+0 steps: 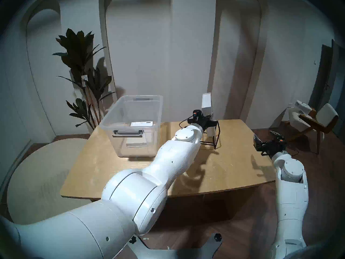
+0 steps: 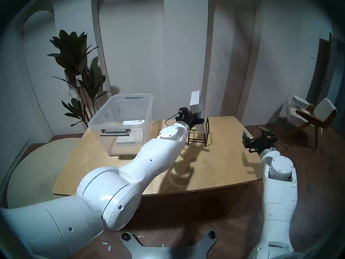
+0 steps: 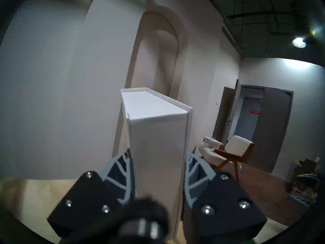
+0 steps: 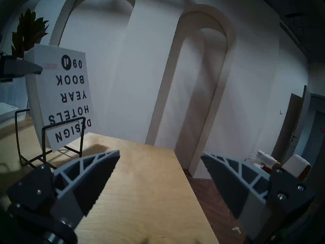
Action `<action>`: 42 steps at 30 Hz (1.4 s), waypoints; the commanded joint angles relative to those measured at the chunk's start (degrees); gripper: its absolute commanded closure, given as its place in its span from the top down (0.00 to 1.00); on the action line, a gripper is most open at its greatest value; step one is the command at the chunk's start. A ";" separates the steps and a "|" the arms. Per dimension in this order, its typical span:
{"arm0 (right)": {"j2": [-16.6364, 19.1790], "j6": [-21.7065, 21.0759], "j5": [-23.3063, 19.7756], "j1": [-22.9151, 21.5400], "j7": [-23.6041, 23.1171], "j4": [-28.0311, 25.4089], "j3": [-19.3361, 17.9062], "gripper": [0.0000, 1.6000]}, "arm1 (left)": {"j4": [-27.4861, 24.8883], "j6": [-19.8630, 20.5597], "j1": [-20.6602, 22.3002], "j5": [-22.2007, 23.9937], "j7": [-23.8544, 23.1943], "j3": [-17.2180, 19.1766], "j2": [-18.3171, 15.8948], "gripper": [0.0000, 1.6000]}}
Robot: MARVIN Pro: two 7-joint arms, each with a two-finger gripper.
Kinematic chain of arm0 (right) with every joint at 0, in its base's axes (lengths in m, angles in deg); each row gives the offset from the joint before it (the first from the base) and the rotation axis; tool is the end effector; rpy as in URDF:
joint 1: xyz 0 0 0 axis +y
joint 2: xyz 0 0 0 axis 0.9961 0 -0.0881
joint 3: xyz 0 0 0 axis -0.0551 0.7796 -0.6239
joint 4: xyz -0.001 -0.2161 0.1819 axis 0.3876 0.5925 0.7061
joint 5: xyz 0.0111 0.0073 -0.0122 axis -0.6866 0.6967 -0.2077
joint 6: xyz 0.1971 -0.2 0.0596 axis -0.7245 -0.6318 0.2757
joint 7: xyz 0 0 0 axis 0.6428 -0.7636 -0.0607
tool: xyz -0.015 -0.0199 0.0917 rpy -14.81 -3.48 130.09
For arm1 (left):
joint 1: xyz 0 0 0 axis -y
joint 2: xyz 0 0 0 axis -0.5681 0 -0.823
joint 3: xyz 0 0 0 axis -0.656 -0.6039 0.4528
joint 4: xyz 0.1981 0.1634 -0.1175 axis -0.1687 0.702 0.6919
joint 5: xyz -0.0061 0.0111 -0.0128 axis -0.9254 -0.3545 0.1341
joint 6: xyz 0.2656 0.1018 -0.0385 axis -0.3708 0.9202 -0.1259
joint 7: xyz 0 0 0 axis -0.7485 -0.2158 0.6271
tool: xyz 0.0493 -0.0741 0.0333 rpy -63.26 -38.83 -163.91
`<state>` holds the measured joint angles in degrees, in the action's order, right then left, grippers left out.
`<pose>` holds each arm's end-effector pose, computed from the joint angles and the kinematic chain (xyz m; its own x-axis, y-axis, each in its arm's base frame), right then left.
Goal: Pack the books into the storage box
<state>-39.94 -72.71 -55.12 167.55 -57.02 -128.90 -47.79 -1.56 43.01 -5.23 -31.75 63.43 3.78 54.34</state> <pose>0.3947 -0.2138 -0.2566 0.0086 0.2670 0.9637 -0.0690 -0.9612 0.2669 0.5454 -0.2684 -0.2042 -0.0258 0.2264 0.9737 -0.5615 -0.8091 0.1733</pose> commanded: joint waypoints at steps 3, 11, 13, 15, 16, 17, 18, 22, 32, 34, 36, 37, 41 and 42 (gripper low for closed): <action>0.19 0.42 -0.11 -0.63 -0.06 -1.00 0.16 1.00 | -8.04 -4.90 4.57 -5.22 -0.56 -3.73 -1.44 0.00; 0.23 0.37 -0.10 -0.70 -0.03 -0.78 0.17 1.00 | -13.67 -5.81 4.82 -14.15 1.43 -9.48 -5.21 0.00; 0.24 0.38 -0.10 -0.71 -0.03 -0.74 0.17 1.00 | -15.20 -5.60 4.40 -16.35 2.20 -10.81 -6.16 0.00; 0.25 0.37 -0.10 -0.73 -0.02 -0.70 0.18 1.00 | -16.85 -5.31 4.14 -18.65 3.20 -12.03 -7.27 0.00; 0.25 0.36 -0.10 -0.74 -0.02 -0.68 0.18 1.00 | -17.33 -5.30 4.27 -19.57 3.50 -12.46 -7.73 0.00; 0.26 0.34 -0.10 -0.74 -0.01 -0.63 0.18 1.00 | -18.16 -5.21 4.46 -20.86 4.22 -12.95 -8.40 0.00; 0.26 0.34 -0.10 -0.75 -0.01 -0.60 0.18 1.00 | -18.73 -5.14 4.58 -21.71 4.59 -13.29 -8.84 0.00; 0.28 0.32 -0.09 -0.78 0.01 -0.47 0.18 1.00 | -21.45 -4.42 4.95 -25.95 6.32 -14.77 -11.18 0.00; 0.33 0.29 -0.09 -0.85 0.05 -0.09 0.17 1.00 | -25.30 -1.78 5.06 -35.02 9.87 -17.17 -16.88 0.00; 0.34 0.29 -0.09 -0.88 0.06 0.01 0.17 1.00 | -26.25 -0.62 5.28 -37.40 10.73 -17.68 -18.43 0.00; 0.35 0.29 -0.09 -0.89 0.07 0.09 0.18 1.00 | -27.08 0.29 5.61 -39.13 11.46 -17.82 -19.71 0.00; 0.36 0.29 -0.09 -0.90 0.07 0.14 0.17 1.00 | -27.54 0.80 5.86 -40.07 11.79 -17.86 -20.39 0.00; 0.37 0.28 -0.09 -0.93 0.10 0.31 0.17 1.00 | -29.44 2.63 6.73 -43.36 13.07 -17.86 -22.80 0.00; 0.38 0.28 -0.09 -0.95 0.10 0.35 0.17 1.00 | -30.06 3.20 6.87 -44.41 13.43 -17.87 -23.49 0.00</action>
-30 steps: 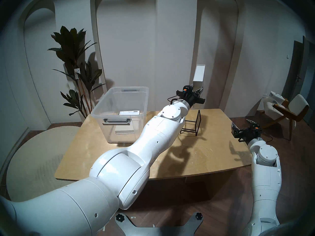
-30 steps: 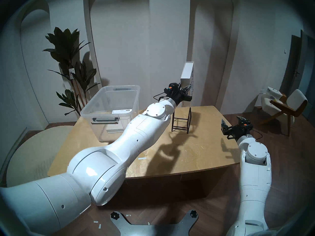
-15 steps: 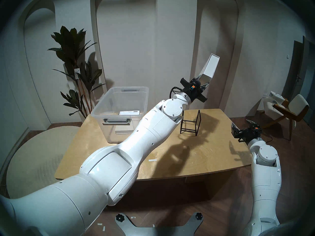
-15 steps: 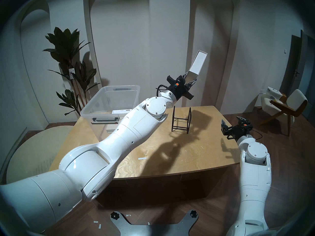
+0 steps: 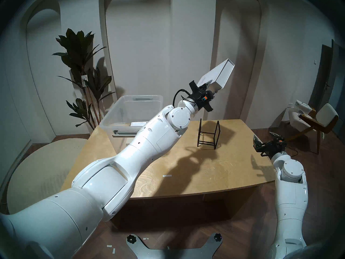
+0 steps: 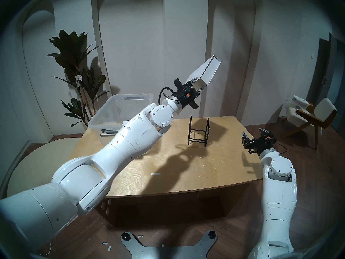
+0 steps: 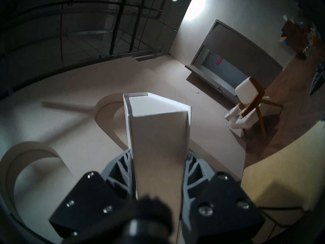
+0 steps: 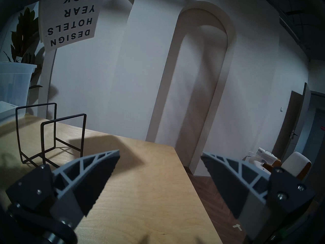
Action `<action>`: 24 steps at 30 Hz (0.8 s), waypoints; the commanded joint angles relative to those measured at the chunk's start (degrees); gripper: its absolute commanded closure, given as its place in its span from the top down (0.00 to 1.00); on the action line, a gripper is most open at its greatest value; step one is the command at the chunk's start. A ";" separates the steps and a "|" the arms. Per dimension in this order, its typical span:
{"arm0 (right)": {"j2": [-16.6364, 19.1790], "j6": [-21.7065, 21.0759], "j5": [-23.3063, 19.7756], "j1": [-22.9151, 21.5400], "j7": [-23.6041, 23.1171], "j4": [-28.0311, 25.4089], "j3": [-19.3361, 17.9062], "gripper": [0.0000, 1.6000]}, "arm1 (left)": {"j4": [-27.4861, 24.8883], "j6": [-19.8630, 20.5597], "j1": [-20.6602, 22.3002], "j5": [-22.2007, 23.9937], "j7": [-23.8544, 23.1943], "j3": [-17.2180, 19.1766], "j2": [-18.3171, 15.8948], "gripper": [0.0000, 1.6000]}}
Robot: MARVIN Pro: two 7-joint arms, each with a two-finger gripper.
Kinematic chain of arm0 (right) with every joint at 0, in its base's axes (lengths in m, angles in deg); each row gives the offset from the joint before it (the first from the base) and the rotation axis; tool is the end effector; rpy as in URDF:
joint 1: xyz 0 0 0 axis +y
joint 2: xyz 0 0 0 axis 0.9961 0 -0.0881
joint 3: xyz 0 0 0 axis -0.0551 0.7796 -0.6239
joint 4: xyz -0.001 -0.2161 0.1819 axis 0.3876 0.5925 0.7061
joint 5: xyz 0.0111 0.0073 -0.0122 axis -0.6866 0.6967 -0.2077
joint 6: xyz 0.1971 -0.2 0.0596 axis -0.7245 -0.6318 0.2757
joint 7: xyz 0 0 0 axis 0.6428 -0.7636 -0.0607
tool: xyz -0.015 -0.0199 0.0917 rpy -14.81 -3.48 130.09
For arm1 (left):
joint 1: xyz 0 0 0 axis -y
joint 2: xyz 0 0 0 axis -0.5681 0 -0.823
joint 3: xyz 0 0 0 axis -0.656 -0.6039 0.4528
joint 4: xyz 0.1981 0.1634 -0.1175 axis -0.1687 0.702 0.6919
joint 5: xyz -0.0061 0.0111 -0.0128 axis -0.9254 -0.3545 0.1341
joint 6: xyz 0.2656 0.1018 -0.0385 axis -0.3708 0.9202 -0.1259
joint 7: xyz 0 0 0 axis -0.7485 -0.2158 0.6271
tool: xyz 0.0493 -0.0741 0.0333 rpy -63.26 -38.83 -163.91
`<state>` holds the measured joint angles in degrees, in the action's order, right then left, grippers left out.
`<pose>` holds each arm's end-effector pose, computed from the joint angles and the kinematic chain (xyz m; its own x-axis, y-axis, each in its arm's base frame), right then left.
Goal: Pack the books into the storage box
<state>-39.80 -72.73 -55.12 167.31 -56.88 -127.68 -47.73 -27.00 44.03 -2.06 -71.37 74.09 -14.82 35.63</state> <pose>0.3957 -0.2153 -0.2624 0.0231 0.2590 0.9656 -0.0692 -0.9631 0.2599 0.5436 -0.2177 -0.1073 -0.7010 -0.4779 0.5294 -0.2156 -0.5656 -0.7960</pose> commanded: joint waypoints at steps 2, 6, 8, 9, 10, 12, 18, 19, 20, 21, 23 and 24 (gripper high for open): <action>0.25 0.30 -0.08 -0.72 -0.02 -0.78 0.12 1.00 | -5.31 3.17 3.91 -6.31 3.10 0.81 -6.10 0.00; 0.26 0.29 -0.08 -0.75 0.00 -0.59 0.12 1.00 | -6.26 5.77 3.34 -9.79 3.41 0.91 -9.95 0.00; 0.27 0.29 -0.08 -0.77 0.01 -0.49 0.11 1.00 | -6.46 6.94 2.76 -11.19 3.43 0.97 -11.73 0.00; 0.27 0.29 -0.08 -0.77 0.01 -0.49 0.11 1.00 | -6.46 6.94 2.76 -11.19 3.43 0.97 -11.73 0.00; 0.28 0.29 -0.08 -0.78 0.02 -0.43 0.11 1.00 | -6.68 7.92 2.43 -12.41 3.55 1.15 -12.40 0.00; 0.29 0.28 -0.08 -0.79 0.02 -0.34 0.11 1.00 | -6.76 9.00 2.09 -13.64 3.54 1.27 -13.60 0.00; 0.31 0.28 -0.08 -0.84 0.05 -0.05 0.11 1.00 | -7.63 12.11 1.12 -17.62 3.27 1.01 -17.66 0.00; 0.32 0.28 -0.08 -0.84 0.06 0.00 0.11 1.00 | -7.81 12.62 0.85 -18.22 3.12 0.82 -18.69 0.00; 0.32 0.28 -0.08 -0.85 0.06 0.04 0.11 1.00 | -8.00 13.03 0.60 -18.76 3.02 0.71 -19.34 0.00; 0.33 0.28 -0.08 -0.87 0.07 0.09 0.11 1.00 | -8.29 13.56 0.30 -19.42 2.97 0.58 -20.19 0.00; 0.34 0.28 -0.08 -0.89 0.08 0.17 0.11 1.00 | -8.81 14.36 -0.37 -20.28 2.82 0.37 -21.06 0.00; 0.35 0.28 -0.08 -0.90 0.08 0.22 0.11 1.00 | -9.22 14.78 -0.65 -20.86 2.78 0.22 -21.58 0.00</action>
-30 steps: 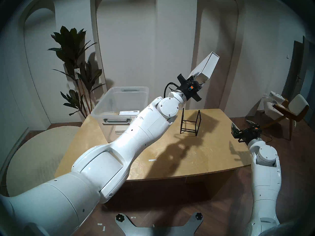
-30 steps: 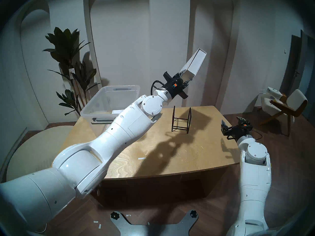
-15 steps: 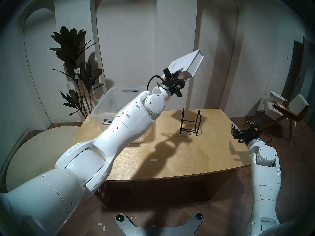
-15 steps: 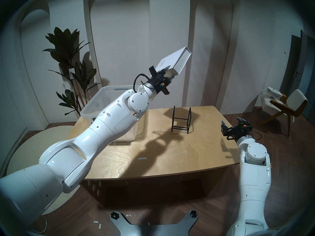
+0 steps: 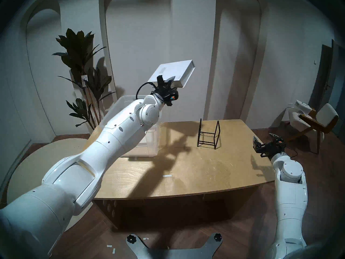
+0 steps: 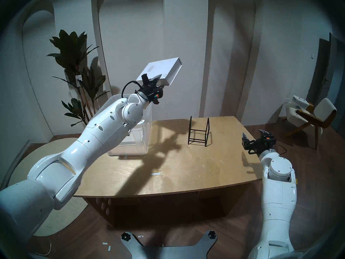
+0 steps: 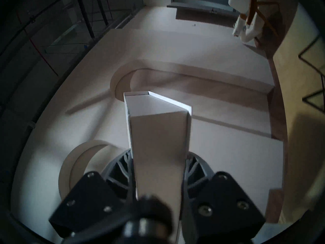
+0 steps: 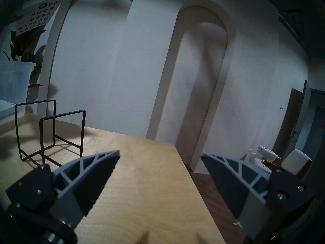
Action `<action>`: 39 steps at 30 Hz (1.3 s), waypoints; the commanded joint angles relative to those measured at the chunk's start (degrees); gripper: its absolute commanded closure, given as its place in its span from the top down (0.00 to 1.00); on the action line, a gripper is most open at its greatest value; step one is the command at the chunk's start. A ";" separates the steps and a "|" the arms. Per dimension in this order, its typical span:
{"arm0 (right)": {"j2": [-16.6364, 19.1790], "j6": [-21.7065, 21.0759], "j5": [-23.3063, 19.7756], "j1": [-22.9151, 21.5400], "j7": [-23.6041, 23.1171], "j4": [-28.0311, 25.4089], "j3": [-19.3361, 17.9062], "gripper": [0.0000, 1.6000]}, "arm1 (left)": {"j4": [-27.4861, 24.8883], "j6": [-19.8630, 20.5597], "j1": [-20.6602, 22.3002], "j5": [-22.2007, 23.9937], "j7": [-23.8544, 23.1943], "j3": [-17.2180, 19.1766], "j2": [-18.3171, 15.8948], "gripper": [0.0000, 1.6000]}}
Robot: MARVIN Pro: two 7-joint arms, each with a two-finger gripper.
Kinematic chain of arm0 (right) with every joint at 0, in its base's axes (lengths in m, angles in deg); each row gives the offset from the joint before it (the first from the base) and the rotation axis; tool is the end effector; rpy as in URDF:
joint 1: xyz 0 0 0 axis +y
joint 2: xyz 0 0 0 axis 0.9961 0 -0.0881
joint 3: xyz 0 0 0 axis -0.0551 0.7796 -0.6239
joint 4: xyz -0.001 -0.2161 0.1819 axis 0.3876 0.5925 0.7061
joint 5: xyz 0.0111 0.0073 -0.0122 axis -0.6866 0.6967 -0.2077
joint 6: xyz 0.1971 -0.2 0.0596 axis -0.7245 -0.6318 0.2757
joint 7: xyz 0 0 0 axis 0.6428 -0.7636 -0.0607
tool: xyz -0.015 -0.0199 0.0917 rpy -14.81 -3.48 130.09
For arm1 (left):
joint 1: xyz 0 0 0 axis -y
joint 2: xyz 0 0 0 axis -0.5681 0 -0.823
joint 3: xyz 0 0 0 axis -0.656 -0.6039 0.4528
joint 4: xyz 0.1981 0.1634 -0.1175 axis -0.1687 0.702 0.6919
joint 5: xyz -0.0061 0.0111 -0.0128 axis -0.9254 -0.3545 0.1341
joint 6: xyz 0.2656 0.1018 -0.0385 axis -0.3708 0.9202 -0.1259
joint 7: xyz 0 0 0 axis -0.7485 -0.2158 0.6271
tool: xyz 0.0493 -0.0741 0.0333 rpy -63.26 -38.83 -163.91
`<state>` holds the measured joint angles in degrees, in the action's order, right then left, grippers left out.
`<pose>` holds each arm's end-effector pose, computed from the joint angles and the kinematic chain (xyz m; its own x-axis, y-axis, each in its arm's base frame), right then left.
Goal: Pack the books into the storage box
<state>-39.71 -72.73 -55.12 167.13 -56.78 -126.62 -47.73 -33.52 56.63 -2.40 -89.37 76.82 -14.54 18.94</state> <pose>0.3962 -0.2167 -0.2676 0.0360 0.2514 0.9672 -0.0698 -0.9648 0.2534 0.5726 -0.0748 -0.1083 -0.4667 -0.8719 0.1479 0.1181 -0.2272 -0.9666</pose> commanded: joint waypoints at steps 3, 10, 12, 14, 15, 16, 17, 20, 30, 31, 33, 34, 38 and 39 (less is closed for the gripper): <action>0.26 0.28 -0.08 -0.74 -0.01 -0.70 0.10 1.00 | -3.83 2.84 -1.08 -3.84 -0.44 -0.54 -5.91 0.00; 0.30 0.27 -0.07 -0.80 0.04 -0.34 0.10 1.00 | -6.43 4.52 -2.57 -5.88 -1.27 -1.42 -8.60 0.00; 0.31 0.27 -0.07 -0.81 0.05 -0.22 0.10 1.00 | -7.10 5.01 -2.65 -6.59 -1.61 -1.48 -9.87 0.00; 0.32 0.26 -0.07 -0.83 0.06 -0.10 0.10 1.00 | -7.70 5.74 -2.48 -7.28 -1.80 -1.19 -11.23 0.00; 0.32 0.26 -0.07 -0.84 0.07 -0.05 0.10 1.00 | -8.02 5.98 -2.34 -7.67 -1.94 -1.06 -11.90 0.00; 0.33 0.26 -0.07 -0.85 0.07 0.01 0.10 1.00 | -8.39 6.30 -2.31 -8.06 -2.14 -0.94 -12.65 0.00; 0.33 0.26 -0.07 -0.85 0.08 0.07 0.10 1.00 | -8.53 6.63 -2.39 -8.32 -2.40 -0.75 -13.41 0.00; 0.35 0.25 -0.07 -0.87 0.10 0.23 0.10 1.00 | -8.91 7.46 -2.81 -9.11 -3.34 -0.59 -15.51 0.00; 0.43 0.29 -0.08 -1.05 0.18 0.62 0.12 1.00 | -13.52 8.61 -3.51 -10.95 -5.97 -0.27 -20.37 0.00; 0.44 0.29 -0.08 -1.06 0.18 0.65 0.12 1.00 | -14.03 8.67 -3.23 -11.16 -6.17 -0.16 -20.75 0.00; 0.45 0.29 -0.08 -1.10 0.20 0.72 0.12 1.00 | -15.46 8.74 -2.83 -11.51 -6.63 0.04 -21.42 0.00; 0.46 0.29 -0.08 -1.12 0.20 0.75 0.12 1.00 | -16.36 8.74 -2.67 -11.71 -6.88 0.14 -21.80 0.00; 0.49 0.31 -0.09 -1.21 0.22 0.83 0.13 1.00 | -19.04 8.31 -2.67 -11.85 -7.91 0.17 -22.32 0.00; 0.50 0.32 -0.09 -1.24 0.23 0.85 0.14 1.00 | -20.74 8.20 -2.92 -11.89 -8.37 0.08 -22.71 0.00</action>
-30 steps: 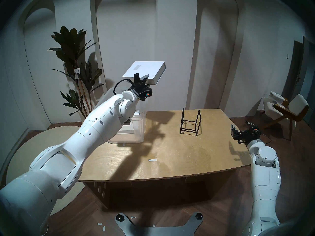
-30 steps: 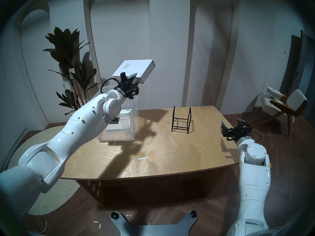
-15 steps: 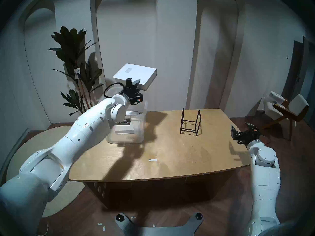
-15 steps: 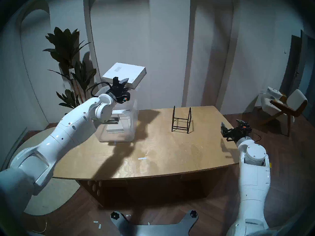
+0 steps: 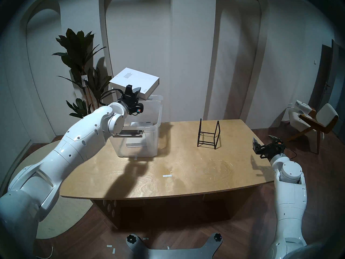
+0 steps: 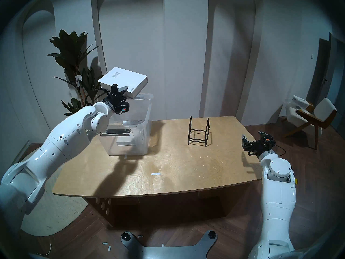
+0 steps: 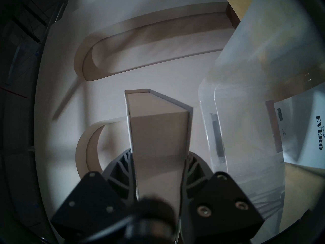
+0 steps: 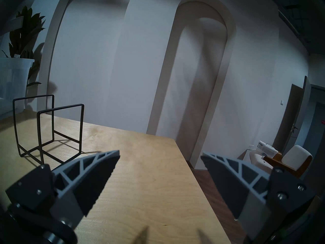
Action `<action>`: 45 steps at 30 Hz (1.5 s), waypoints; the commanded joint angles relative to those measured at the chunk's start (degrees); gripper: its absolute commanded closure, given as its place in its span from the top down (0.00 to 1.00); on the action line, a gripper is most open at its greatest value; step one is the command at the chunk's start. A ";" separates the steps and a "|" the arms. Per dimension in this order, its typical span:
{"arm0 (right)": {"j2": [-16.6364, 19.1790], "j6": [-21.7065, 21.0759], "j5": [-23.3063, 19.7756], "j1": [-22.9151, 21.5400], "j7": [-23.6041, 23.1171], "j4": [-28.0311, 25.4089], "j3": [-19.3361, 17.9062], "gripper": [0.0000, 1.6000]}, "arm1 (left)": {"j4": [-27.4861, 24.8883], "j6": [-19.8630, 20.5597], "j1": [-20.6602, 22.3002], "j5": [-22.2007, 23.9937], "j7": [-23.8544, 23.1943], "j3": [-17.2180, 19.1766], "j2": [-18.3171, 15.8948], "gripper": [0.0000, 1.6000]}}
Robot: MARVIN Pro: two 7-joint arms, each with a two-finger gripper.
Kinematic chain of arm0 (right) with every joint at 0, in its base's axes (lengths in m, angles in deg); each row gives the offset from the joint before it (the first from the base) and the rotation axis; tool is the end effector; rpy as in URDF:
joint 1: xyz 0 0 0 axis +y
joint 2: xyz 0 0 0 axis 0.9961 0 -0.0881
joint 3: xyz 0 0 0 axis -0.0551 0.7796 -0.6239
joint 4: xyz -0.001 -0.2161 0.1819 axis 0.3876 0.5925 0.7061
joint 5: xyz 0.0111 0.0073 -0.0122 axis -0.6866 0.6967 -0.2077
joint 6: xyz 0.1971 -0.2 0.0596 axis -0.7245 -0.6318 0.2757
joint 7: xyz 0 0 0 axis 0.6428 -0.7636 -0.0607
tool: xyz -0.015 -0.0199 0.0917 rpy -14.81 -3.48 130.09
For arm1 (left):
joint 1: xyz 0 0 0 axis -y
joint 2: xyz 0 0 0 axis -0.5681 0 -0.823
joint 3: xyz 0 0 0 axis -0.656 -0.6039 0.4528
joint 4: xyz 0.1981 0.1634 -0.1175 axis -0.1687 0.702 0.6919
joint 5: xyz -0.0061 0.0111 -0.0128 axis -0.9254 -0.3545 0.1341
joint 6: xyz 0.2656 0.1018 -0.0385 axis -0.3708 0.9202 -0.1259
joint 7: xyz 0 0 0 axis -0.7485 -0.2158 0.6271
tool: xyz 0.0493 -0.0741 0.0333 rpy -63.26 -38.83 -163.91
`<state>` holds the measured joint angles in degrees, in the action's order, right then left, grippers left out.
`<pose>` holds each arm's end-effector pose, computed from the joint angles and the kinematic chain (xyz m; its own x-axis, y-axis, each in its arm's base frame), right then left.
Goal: Pack the books into the storage box
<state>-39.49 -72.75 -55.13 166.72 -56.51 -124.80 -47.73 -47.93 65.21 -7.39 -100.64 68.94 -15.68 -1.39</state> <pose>0.3974 -0.2195 -0.2756 0.0566 0.2392 0.9693 -0.0733 -0.9673 0.2429 0.5404 0.0465 -0.1135 -0.2332 -0.9448 -0.2301 0.1337 0.2032 -0.9700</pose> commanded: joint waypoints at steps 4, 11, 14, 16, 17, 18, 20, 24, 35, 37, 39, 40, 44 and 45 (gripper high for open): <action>0.32 0.35 -0.09 -0.93 -0.02 -0.91 0.15 1.00 | -8.92 -0.64 1.14 -0.58 -2.08 0.93 -3.65 0.00; 0.36 0.36 -0.09 -1.08 0.01 -0.80 0.17 1.00 | -14.83 -1.18 0.25 0.04 -5.23 1.18 -6.10 0.00; 0.39 0.39 -0.09 -1.14 0.03 -0.75 0.18 1.00 | -17.48 -1.71 -0.30 0.55 -6.85 1.28 -7.25 0.00; 0.39 0.40 -0.09 -1.17 0.03 -0.73 0.19 1.00 | -18.34 -1.96 -0.81 0.89 -7.79 1.22 -7.99 0.00; 0.40 0.40 -0.09 -1.20 0.04 -0.72 0.19 1.00 | -19.60 -2.14 -1.20 1.20 -8.57 1.19 -8.66 0.00; 0.41 0.40 -0.09 -1.22 0.04 -0.70 0.20 1.00 | -20.19 -2.30 -1.76 1.61 -9.33 1.03 -9.16 0.00; 0.42 0.40 -0.09 -1.25 0.05 -0.66 0.20 1.00 | -21.11 -2.52 -2.85 2.21 -10.77 0.63 -10.20 0.00; 0.44 0.41 -0.10 -1.34 0.06 -0.63 0.22 1.00 | -23.65 -2.68 -4.38 3.41 -13.56 0.85 -12.98 0.00; 0.51 0.43 -0.10 -1.54 0.07 -0.58 0.29 1.00 | -28.44 -1.72 -6.45 5.76 -21.16 3.45 -21.94 0.00; 0.52 0.44 -0.10 -1.57 0.07 -0.59 0.32 1.00 | -29.02 -1.36 -6.43 6.15 -22.57 4.30 -22.49 0.00; 0.53 0.45 -0.10 -1.60 0.07 -0.61 0.34 1.00 | -29.44 -1.00 -6.41 6.55 -23.90 5.16 -24.00 0.00; 0.54 0.46 -0.10 -1.62 0.07 -0.62 0.35 1.00 | -29.51 -0.79 -6.27 6.72 -24.63 5.83 -23.37 0.00; 0.58 0.50 -0.11 -1.70 0.06 -0.73 0.42 1.00 | -30.45 -0.15 -6.25 7.54 -27.96 7.81 -26.37 0.00; 0.59 0.51 -0.12 -1.72 0.06 -0.76 0.44 1.00 | -30.70 0.01 -6.42 7.84 -29.09 8.23 -27.45 0.00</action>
<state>-39.19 -72.73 -55.13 165.84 -56.36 -124.19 -47.46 -76.37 63.96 -15.01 -93.65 43.51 -11.80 -22.59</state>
